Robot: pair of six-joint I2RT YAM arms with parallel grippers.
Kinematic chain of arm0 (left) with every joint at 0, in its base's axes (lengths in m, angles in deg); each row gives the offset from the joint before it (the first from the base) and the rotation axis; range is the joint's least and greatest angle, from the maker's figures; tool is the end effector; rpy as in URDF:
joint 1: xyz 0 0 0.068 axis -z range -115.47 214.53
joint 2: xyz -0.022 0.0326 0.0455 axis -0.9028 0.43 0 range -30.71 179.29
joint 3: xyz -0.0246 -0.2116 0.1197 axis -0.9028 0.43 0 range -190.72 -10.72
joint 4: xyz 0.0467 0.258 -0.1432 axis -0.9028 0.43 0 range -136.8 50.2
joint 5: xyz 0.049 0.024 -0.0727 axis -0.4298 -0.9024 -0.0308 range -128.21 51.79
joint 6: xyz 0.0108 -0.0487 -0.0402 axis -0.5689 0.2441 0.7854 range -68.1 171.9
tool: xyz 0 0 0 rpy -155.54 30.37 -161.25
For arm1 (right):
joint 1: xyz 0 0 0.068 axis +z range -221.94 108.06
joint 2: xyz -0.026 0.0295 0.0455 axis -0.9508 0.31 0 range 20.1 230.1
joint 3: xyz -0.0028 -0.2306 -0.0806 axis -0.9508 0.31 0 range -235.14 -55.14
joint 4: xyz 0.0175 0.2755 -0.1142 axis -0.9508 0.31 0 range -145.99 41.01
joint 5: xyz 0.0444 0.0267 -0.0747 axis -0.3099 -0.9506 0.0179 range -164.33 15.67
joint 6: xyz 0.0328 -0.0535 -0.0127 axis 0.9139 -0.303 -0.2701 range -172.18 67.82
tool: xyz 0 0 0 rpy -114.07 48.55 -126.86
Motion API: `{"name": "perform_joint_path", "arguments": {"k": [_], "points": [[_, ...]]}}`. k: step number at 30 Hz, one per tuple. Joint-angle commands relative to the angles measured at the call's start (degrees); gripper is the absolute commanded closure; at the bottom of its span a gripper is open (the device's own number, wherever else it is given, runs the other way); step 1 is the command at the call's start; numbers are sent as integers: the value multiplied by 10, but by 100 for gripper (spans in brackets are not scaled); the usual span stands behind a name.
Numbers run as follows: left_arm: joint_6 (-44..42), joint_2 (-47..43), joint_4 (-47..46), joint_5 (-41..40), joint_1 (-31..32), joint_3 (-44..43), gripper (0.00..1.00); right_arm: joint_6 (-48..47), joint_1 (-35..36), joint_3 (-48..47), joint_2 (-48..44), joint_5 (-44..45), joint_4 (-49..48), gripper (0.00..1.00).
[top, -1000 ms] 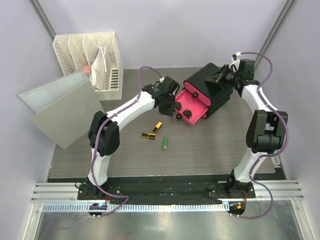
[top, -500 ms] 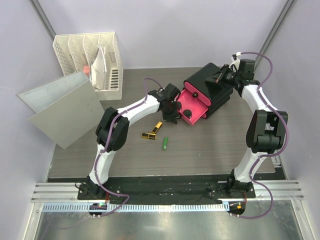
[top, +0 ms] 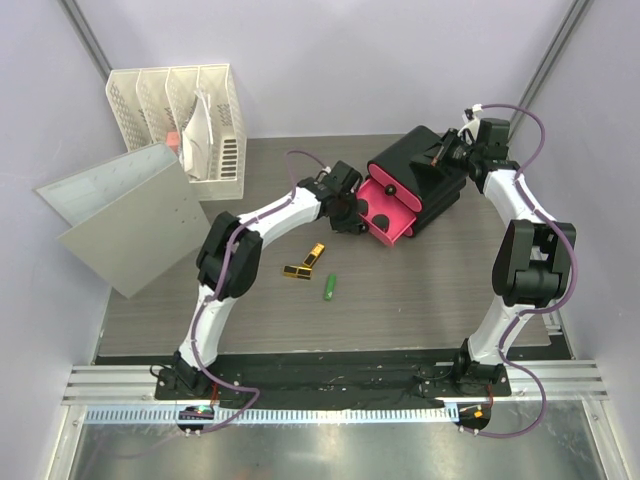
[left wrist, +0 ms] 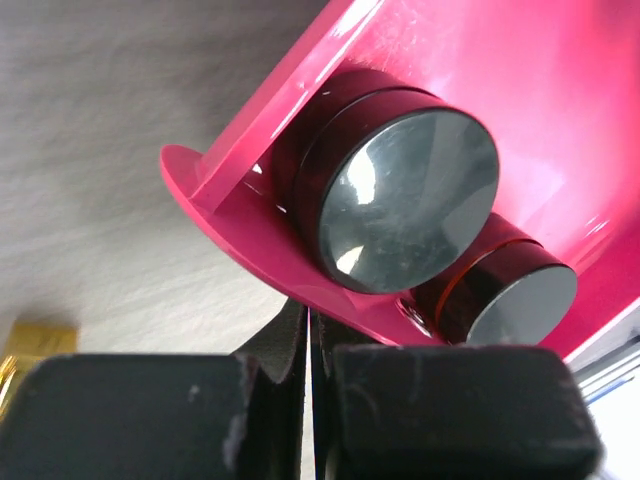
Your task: Organize the makeup
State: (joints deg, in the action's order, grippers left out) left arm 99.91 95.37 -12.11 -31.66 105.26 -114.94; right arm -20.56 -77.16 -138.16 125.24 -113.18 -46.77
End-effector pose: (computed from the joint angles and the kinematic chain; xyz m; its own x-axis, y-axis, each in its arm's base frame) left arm 0.3845 -0.3386 0.1500 -0.9402 -0.1648 -0.2980 -0.0044 0.8808 -0.4734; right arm 0.4644 -0.0113 0.2297 -0.6836 0.4725 -0.5563 -0.1224 0.6772 0.7256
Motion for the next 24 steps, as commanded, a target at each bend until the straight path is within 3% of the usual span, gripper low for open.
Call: {"name": "perform_joint_path", "arguments": {"k": [1,20,24], "points": [[22,28,-69,29,3,-76,100,-48,4,45,53,67,147,99],[100,115,-121,76,-1,-208,100,-47,4,42,61,66,147,99],[92,76,-129,52,-7,-159,100,-47,4,40,60,67,148,99]]}}
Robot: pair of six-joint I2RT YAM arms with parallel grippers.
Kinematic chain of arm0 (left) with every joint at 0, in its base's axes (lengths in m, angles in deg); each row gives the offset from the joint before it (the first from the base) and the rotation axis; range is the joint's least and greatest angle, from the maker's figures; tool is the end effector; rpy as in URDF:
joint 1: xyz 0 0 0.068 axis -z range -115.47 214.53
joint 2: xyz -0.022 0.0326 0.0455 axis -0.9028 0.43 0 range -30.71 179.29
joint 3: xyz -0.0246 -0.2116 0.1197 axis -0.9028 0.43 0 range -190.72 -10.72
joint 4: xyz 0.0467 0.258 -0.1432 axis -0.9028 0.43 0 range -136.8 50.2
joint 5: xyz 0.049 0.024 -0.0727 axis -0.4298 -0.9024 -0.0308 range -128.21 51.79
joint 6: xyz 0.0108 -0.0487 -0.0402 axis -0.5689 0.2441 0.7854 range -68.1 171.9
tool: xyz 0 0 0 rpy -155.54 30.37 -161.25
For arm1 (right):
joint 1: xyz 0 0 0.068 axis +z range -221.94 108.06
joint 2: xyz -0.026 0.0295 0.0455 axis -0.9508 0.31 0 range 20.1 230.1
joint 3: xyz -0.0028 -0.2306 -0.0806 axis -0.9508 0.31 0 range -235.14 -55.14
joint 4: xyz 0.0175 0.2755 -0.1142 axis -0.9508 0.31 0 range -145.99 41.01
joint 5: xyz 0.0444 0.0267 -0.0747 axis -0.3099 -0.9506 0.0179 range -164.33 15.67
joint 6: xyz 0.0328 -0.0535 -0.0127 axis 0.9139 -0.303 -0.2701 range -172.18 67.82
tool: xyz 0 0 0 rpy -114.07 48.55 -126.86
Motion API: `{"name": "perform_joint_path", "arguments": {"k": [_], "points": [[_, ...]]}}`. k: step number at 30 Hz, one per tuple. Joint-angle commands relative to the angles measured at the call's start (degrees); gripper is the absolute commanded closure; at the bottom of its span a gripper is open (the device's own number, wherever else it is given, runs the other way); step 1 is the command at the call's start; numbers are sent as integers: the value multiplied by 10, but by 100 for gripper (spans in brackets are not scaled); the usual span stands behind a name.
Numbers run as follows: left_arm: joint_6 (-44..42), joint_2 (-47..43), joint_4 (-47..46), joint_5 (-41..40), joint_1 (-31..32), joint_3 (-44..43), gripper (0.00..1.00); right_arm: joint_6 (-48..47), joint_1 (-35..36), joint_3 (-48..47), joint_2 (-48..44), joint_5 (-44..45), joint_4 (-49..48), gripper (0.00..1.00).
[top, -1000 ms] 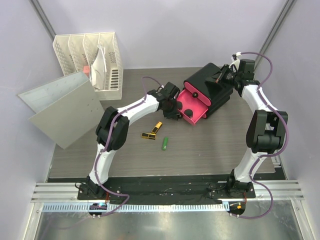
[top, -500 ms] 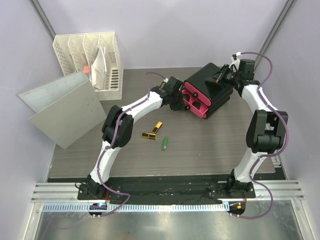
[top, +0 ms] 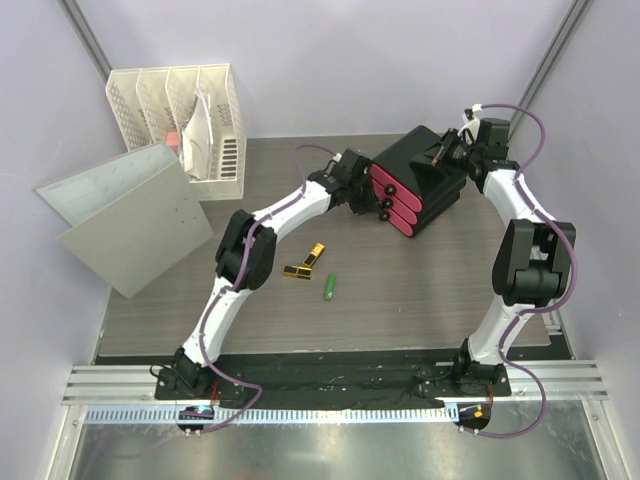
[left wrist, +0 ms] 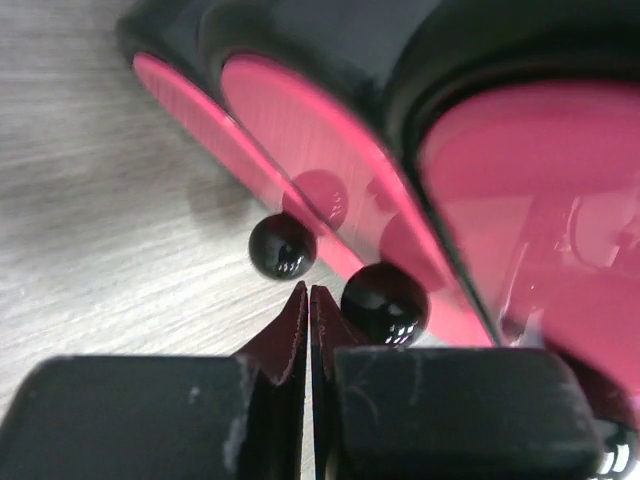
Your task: Organize the makeup
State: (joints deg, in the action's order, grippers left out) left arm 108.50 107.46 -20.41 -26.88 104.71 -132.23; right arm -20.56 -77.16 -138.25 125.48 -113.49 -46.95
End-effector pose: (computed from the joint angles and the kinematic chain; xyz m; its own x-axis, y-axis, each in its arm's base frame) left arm 0.4322 -0.3778 0.1621 -0.9068 -0.3056 -0.2903 -0.0267 0.7291 -0.6839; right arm 0.4651 -0.0111 0.2288 -0.6854 0.4708 -0.5555 -0.1261 0.6746 0.7273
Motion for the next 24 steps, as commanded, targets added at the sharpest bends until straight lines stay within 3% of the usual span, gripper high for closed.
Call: {"name": "perform_joint_path", "arguments": {"k": [1,7,11,19,24], "points": [[4,-58,-51,-6,-4,51,100,-47,4,42,57,70,150,99],[-8,-162,-92,-39,-14,188,70,-47,4,41,61,68,150,99],[-5,-171,-96,-21,-18,218,56,-46,4,41,64,67,150,99],[21,-114,-143,50,-21,225,36,-47,4,33,67,66,150,99],[40,-95,-187,70,-21,226,37,-49,3,38,65,66,151,99]]}}
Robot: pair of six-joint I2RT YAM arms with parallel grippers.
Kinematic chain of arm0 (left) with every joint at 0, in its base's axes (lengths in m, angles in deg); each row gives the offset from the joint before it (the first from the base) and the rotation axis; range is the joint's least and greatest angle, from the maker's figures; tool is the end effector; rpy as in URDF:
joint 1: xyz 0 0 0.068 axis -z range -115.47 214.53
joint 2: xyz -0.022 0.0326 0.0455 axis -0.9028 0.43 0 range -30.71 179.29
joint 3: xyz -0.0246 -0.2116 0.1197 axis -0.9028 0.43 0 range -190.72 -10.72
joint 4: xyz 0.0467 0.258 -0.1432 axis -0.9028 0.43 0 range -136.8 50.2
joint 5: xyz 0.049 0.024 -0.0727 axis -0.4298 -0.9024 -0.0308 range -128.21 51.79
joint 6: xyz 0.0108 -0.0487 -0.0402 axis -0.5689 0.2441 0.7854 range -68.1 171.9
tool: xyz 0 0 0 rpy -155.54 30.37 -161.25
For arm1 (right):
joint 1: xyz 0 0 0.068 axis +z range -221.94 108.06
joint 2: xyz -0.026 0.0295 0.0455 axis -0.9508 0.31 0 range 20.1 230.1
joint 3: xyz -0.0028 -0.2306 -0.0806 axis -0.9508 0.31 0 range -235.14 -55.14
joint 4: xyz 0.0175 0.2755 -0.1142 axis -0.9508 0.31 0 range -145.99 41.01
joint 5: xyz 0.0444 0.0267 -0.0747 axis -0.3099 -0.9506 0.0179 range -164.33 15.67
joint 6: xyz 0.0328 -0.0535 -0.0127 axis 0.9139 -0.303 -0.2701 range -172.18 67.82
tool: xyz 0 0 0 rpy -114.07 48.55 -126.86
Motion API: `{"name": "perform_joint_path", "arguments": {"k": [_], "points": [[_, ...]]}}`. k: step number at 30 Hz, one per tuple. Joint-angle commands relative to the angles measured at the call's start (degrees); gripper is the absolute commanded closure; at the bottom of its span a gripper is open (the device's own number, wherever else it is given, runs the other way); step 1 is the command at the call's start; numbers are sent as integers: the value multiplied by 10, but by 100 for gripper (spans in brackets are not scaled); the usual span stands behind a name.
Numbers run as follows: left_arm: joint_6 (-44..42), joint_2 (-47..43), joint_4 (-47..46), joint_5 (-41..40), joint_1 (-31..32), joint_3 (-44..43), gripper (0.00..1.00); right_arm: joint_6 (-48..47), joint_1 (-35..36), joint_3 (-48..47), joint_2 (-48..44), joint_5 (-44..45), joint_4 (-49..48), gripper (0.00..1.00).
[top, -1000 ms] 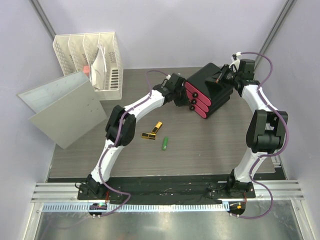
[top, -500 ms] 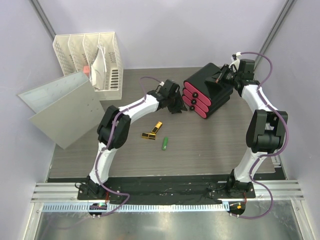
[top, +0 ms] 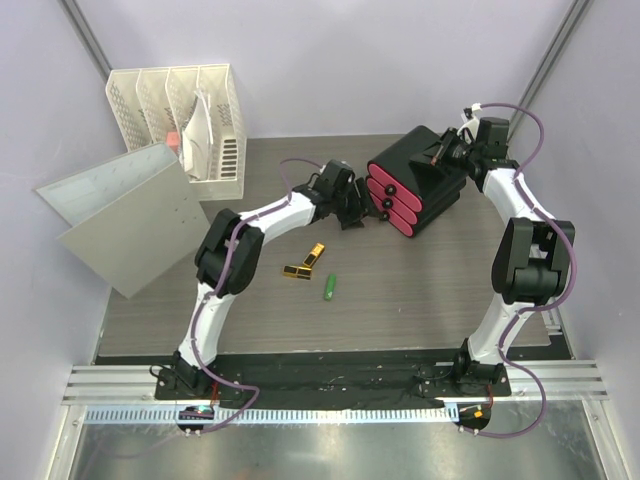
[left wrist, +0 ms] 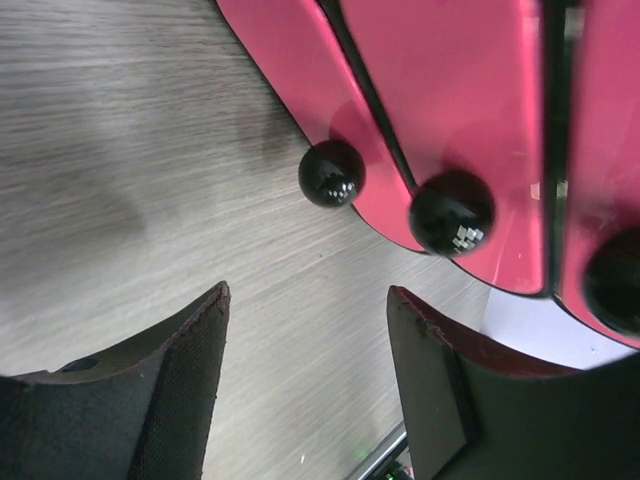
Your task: Organize the makeup
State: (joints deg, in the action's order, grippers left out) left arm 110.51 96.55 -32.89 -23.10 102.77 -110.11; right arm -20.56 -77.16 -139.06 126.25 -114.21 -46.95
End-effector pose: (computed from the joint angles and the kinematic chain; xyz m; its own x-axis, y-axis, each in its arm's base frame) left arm 0.4100 -0.3396 0.1390 -0.9130 -0.3298 -0.2402 -0.0559 0.6843 -0.7270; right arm 0.4679 -0.0109 0.2284 -0.6897 0.4670 -0.5534 -0.1342 0.6685 0.7315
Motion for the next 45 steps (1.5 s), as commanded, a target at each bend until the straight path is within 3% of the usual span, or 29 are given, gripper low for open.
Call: {"name": "perform_joint_path", "arguments": {"k": [1,5,18,22,28,36,45], "points": [[22,17,-78,36,-3,4,39,-49,4,48,57,74,151,99],[45,37,-100,45,-3,-3,47,-50,4,47,57,72,150,99],[131,81,-202,65,-9,8,50,-51,4,50,57,71,151,99],[160,89,-237,66,-13,18,55,-52,4,49,57,73,151,99],[184,109,-252,74,-13,11,63,-54,4,49,58,73,152,99],[189,126,-241,76,-16,0,65,-54,4,49,60,73,153,99],[179,101,-233,69,-25,41,92,-54,4,51,61,72,153,99]]}}
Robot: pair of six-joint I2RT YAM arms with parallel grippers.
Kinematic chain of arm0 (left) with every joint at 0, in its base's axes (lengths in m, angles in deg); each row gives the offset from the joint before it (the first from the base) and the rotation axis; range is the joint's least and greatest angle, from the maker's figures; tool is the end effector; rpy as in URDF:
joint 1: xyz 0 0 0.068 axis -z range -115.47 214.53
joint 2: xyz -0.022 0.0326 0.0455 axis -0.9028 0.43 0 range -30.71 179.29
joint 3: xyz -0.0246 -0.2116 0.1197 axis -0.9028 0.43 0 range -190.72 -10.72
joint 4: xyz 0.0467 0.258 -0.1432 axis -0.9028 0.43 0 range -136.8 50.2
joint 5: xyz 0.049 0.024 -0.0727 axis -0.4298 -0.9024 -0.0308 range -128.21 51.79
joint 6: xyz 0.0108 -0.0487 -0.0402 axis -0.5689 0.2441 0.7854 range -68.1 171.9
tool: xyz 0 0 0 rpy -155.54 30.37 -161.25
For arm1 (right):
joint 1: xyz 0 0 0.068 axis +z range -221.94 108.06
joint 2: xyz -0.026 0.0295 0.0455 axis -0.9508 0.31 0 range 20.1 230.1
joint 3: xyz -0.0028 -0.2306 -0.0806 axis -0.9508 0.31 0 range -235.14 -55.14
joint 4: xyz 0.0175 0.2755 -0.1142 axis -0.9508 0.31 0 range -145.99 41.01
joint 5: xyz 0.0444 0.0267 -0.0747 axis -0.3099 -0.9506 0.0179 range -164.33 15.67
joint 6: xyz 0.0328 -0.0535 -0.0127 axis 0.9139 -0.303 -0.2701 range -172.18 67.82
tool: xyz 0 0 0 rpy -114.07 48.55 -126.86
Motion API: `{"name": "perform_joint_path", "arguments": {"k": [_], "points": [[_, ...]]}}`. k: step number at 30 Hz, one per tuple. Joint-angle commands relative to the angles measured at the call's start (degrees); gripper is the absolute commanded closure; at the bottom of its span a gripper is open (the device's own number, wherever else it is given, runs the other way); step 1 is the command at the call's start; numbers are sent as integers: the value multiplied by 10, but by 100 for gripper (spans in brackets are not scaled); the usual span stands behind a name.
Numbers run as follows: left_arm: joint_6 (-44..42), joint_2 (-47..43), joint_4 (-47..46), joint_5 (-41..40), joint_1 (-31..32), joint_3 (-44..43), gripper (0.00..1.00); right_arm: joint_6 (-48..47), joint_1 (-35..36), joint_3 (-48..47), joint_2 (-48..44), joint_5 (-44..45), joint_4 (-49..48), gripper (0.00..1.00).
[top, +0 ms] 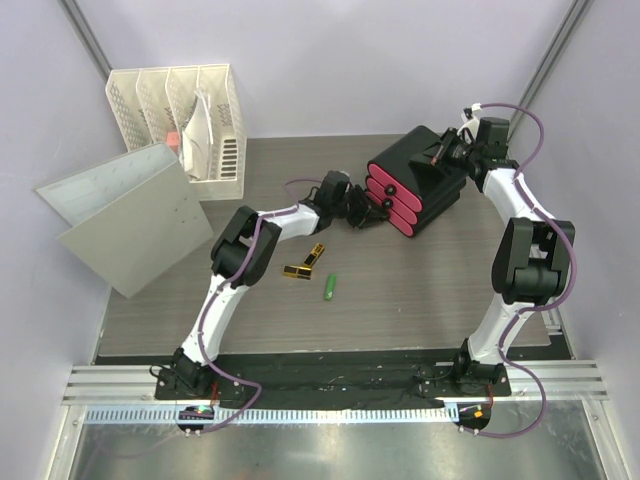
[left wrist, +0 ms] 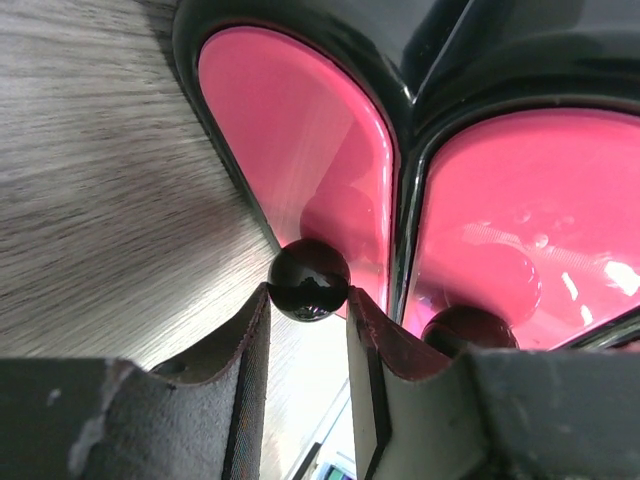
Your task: Organize the makeup
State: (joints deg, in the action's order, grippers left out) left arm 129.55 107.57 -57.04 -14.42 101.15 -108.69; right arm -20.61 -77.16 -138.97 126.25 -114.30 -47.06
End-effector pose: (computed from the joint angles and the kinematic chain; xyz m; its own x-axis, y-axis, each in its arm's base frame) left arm 0.4327 -0.3465 0.0715 -0.8929 -0.4501 0.0123 -0.2161 0.4045 -0.8886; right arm 0.4678 -0.0108 0.2281 -0.6900 0.4660 -0.5539 -0.1360 0.6682 0.7315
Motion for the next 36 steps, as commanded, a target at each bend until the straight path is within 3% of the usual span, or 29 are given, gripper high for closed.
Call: {"name": "perform_joint_path", "arguments": {"k": [1,3,18,25,28,29,32,36], "points": [[-14,-20,7,-17,-9,34,95,-53,4,50,61,73,154,99],[-20,-30,7,-21,-10,55,100,-53,4,49,62,73,154,99],[-57,-173,-26,-38,-14,244,100,-52,4,52,58,73,154,99],[-93,-194,-6,-26,-13,223,99,-53,5,57,53,72,154,99],[-129,-222,20,-28,-13,212,88,-53,5,59,51,72,154,99],[-140,-230,30,-30,-13,208,77,-53,5,60,51,72,154,99],[-187,-252,90,-40,-14,183,61,-54,5,60,50,72,154,99],[-253,-263,195,-66,-14,127,49,-52,5,59,51,71,154,99]]}}
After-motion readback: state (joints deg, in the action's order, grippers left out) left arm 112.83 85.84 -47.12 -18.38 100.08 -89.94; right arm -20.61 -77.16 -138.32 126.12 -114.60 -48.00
